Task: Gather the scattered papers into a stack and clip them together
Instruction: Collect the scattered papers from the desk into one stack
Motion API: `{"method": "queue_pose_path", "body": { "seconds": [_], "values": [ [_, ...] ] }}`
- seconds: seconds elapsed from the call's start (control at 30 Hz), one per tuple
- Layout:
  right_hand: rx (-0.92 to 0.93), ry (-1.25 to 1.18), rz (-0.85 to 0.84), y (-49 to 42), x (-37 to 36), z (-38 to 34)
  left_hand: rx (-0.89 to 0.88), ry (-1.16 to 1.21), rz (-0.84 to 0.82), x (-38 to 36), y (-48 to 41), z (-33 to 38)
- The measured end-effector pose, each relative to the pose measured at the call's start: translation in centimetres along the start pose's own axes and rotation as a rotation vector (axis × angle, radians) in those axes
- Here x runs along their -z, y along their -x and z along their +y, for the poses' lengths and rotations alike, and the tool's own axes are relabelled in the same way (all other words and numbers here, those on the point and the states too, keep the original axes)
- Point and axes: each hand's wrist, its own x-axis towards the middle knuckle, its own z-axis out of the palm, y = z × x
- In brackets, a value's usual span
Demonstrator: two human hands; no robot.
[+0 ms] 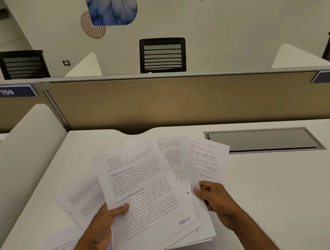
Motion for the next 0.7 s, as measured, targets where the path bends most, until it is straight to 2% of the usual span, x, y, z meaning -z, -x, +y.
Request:
{"method": "queue_pose_path", "body": {
  "seconds": [0.17,0.23,0.27,0.37,0.43,0.57,0.7],
  "values": [
    [-0.003,-0.076,-0.059,1.2,-1.3,0.2,0.118,-0.048,-0.040,-1.8,1.2,-1.3],
    [-0.031,-0.052,-0.029,1.1,-1.3,0.5,0.136,-0.024,-0.012,-2.1,0.8,-1.9],
    [-0.041,-0.030,0.043,0.8,-0.9,0.7,0.142,0.005,0.005,-2.1,0.4,-2.2],
    [-0.021,0.135,0.466,-1.5,1.1,1.5,0.145,0.036,0.052,-2.0,-0.5,-3.2],
    [-0.086,0.313,0.603,-3.3,2.3,1.6,0.118,0.023,0.098,-2.2,-0.9,-3.9],
    [-0.280,0.517,0.566,-5.4,1.1,0.5,0.065,-0.024,0.185,-3.0,-0.9,-5.1],
    [-0.305,0.758,0.566,-6.2,-1.4,0.8,0.054,-0.038,0.231,-3.4,-0.8,-5.6]
  ]
}}
